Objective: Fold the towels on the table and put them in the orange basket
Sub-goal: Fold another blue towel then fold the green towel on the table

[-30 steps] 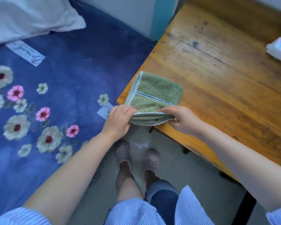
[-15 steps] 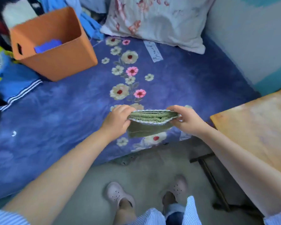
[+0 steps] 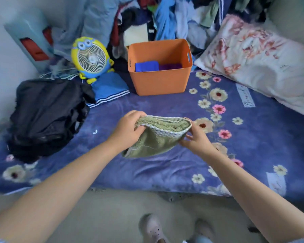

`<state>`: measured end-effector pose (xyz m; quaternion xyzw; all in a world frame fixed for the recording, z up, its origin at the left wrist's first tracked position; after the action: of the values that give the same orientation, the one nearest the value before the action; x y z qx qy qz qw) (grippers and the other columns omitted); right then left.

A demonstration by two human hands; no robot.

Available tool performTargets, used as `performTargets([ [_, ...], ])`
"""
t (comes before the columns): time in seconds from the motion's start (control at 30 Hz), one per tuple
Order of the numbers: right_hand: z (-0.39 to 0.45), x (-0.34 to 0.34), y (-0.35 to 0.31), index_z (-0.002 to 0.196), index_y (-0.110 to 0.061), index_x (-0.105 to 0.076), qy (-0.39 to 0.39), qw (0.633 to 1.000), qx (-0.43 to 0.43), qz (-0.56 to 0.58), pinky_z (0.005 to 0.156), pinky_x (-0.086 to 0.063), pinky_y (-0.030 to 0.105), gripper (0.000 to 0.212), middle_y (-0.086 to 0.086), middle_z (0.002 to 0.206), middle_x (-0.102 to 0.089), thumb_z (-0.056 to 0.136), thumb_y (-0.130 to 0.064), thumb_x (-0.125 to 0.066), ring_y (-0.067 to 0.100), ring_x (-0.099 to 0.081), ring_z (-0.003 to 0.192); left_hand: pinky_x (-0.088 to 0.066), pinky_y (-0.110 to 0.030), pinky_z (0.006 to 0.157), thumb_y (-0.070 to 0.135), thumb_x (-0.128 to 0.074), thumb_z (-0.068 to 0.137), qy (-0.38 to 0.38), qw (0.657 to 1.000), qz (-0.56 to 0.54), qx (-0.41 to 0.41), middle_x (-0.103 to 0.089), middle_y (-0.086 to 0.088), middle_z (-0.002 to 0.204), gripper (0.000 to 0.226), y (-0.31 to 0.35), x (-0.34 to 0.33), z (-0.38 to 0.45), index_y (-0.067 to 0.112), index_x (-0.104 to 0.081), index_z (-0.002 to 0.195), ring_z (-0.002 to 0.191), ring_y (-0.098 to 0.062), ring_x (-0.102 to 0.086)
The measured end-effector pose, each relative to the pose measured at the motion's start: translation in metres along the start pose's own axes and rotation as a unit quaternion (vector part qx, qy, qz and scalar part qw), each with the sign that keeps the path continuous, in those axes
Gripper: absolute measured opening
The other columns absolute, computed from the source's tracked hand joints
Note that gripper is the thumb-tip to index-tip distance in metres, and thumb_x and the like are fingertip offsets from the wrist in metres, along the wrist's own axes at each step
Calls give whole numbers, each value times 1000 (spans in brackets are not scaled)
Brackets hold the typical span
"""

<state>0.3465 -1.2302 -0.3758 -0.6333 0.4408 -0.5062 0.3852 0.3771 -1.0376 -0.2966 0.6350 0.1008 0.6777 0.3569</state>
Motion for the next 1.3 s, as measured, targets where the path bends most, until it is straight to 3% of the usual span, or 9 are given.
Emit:
performTargets([
  [0.17, 36, -18, -32, 100, -43, -45, 6, 998, 13, 64, 90, -39, 19, 57, -18, 107, -56, 72, -1, -72, 7, -49, 110, -31, -19, 84, -5, -62, 78, 41, 999, -8, 28, -62, -20, 109, 29, -27, 34, 30, -6, -61, 108, 105, -31, -56],
  [0.33, 76, -15, -43, 112, -27, -44, 85, 995, 9, 58, 83, -44, 24, 54, -17, 98, -55, 71, -9, -75, 5, -54, 96, -32, -20, 81, 2, -62, 80, 63, 997, -19, 46, -63, -15, 110, 28, -40, 37, 76, 0, -61, 108, 105, -28, -55],
  [0.57, 156, 22, -62, 113, -7, -56, 178, 983, 23, 32, 57, -36, -4, 36, -5, 93, -57, 78, -4, -66, -4, -50, 74, -31, -17, 78, 10, -61, 84, 66, 996, 4, 59, -60, -14, 114, 31, -52, 28, 171, 1, -58, 113, 108, -27, -53],
  [0.77, 249, 80, -92, 109, -8, -59, 155, 986, 67, -16, 70, -39, 12, 29, -6, 90, -58, 80, -6, -64, 10, -51, 85, -26, -17, 70, 15, -61, 85, 7, 997, 61, 52, -59, -13, 112, 35, -62, 16, 270, 3, -55, 117, 106, -28, -53],
  [0.87, 292, 101, -104, 108, -10, -57, 130, 987, 88, -34, 63, -38, 2, 26, -16, 83, -55, 83, -9, -63, 1, -50, 76, -30, -20, 74, 14, -64, 83, 1, 996, 62, 58, -59, -14, 114, 38, -71, 10, 314, 3, -56, 118, 108, -29, -53],
  [0.97, 335, 117, -109, 113, -12, -53, 101, 990, 90, -40, 60, -38, 1, 28, -6, 92, -56, 86, -12, -59, 8, -50, 82, -33, -21, 82, 15, -66, 81, 5, 995, 69, 67, -58, -14, 119, 43, -82, 5, 360, 3, -54, 121, 112, -28, -52],
  [1.13, 401, 137, -109, 110, -16, -52, 123, 987, 89, -55, 55, -35, -4, 24, -10, 84, -52, 87, -15, -57, 7, -48, 78, -29, -16, 75, 17, -66, 82, 29, 995, 47, 89, -59, -10, 117, 40, -104, -9, 431, 4, -55, 118, 105, -23, -54],
  [1.23, 441, 143, -98, 113, -16, -51, 145, 984, 81, -68, 55, -33, -4, 26, -21, 79, -49, 87, -16, -57, -6, -47, 71, -27, -10, 69, 17, -63, 84, 25, 994, 2, 110, -60, -8, 115, 37, -124, -29, 469, 6, -54, 118, 93, -13, -50],
  [1.3, 464, 145, -88, 116, -16, -50, 147, 984, 69, -68, 59, -35, -2, 29, -22, 80, -48, 88, -16, -57, -6, -47, 72, -31, -13, 70, 17, -61, 86, 18, 990, -31, 135, -59, -8, 117, 36, -138, -46, 488, 7, -52, 119, 101, -19, -54],
])
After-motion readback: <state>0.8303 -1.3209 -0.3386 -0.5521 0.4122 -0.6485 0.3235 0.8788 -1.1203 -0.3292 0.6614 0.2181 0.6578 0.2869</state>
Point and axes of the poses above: each hand's wrist, its own z-axis towards the middle knuckle, its own x-axis out of the back of the hand, y = z × x, the point moved 6 cm from there along z, towards the middle knuckle
